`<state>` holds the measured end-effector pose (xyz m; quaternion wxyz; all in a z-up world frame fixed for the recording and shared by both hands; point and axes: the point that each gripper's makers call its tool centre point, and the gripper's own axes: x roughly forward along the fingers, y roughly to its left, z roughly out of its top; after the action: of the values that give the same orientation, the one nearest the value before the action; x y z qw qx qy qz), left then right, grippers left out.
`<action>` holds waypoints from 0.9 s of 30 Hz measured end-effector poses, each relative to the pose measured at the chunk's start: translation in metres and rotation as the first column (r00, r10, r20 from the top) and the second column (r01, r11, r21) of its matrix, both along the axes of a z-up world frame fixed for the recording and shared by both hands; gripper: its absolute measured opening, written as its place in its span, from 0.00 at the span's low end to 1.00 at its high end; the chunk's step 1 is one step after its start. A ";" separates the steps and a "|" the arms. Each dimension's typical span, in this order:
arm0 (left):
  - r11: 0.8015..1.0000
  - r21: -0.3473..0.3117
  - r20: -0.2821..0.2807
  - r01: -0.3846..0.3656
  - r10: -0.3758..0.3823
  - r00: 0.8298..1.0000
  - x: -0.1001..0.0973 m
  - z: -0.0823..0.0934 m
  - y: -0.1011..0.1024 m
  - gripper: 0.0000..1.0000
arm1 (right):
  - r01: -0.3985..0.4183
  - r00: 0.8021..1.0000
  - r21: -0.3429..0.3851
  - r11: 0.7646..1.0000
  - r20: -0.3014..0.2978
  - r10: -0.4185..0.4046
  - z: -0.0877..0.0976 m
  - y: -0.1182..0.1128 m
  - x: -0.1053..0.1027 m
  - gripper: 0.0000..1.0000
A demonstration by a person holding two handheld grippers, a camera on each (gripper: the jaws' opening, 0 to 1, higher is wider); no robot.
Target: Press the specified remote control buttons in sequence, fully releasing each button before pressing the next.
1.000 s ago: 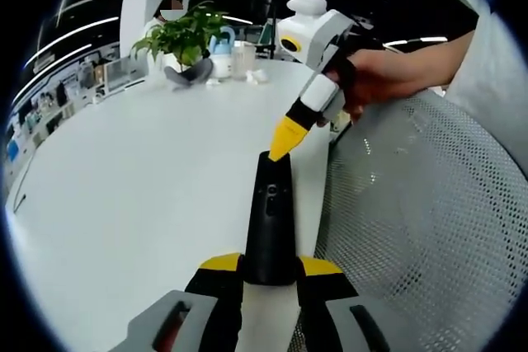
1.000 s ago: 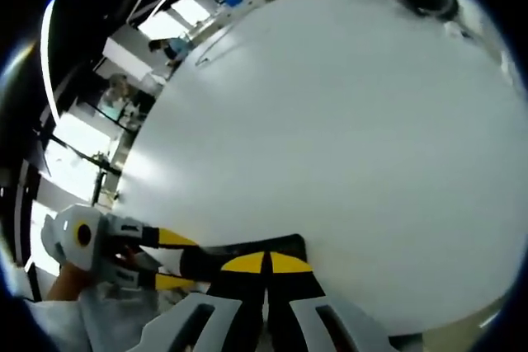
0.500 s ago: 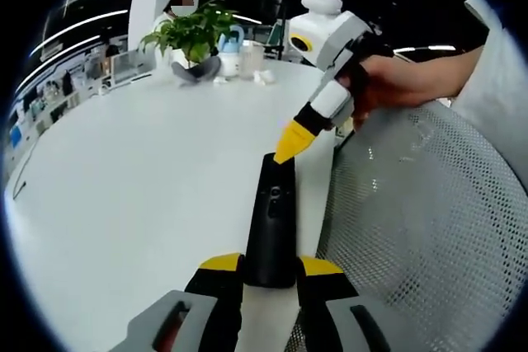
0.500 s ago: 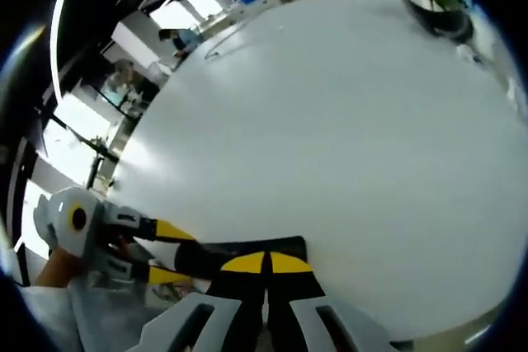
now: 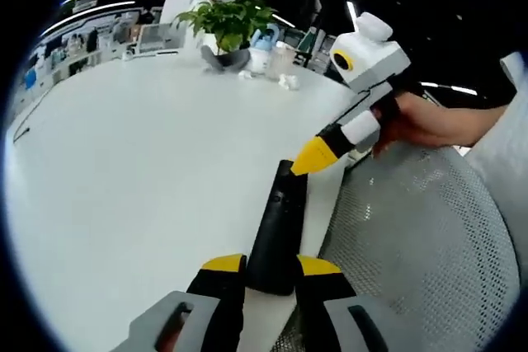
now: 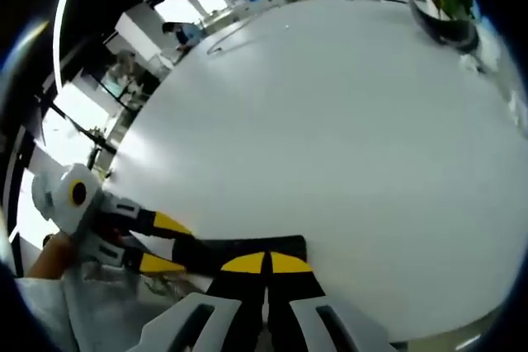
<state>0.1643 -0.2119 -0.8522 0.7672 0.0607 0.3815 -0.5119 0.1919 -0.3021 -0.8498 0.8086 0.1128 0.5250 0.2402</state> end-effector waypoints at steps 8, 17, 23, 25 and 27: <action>0.997 0.024 0.094 0.079 -0.081 0.992 -0.004 0.000 -0.002 0.22 | 0.046 0.998 0.046 0.998 -0.047 -0.044 0.001 0.004 -0.002 0.00; 0.992 0.020 0.094 0.121 -0.123 0.988 -0.013 0.000 -0.006 0.22 | 0.069 0.997 0.126 0.990 -0.044 -0.064 0.009 0.013 0.001 0.00; 0.991 0.018 0.085 0.136 -0.137 0.987 -0.015 0.000 -0.007 0.22 | 0.055 0.995 0.122 0.991 -0.084 -0.045 0.004 0.018 -0.006 0.00; 0.990 0.020 0.090 0.141 -0.143 0.986 -0.015 0.000 -0.007 0.22 | 0.039 0.996 0.113 0.993 -0.086 -0.029 0.003 0.020 -0.008 0.00; 0.989 0.023 0.093 0.145 -0.146 0.985 -0.015 -0.001 -0.007 0.23 | 0.024 0.997 0.096 0.995 -0.077 -0.016 0.002 0.020 -0.008 0.00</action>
<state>0.1492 -0.2189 -0.8528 0.7444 0.1186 0.3436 -0.5602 0.1839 -0.2818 -0.8476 0.7838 0.1663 0.5422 0.2529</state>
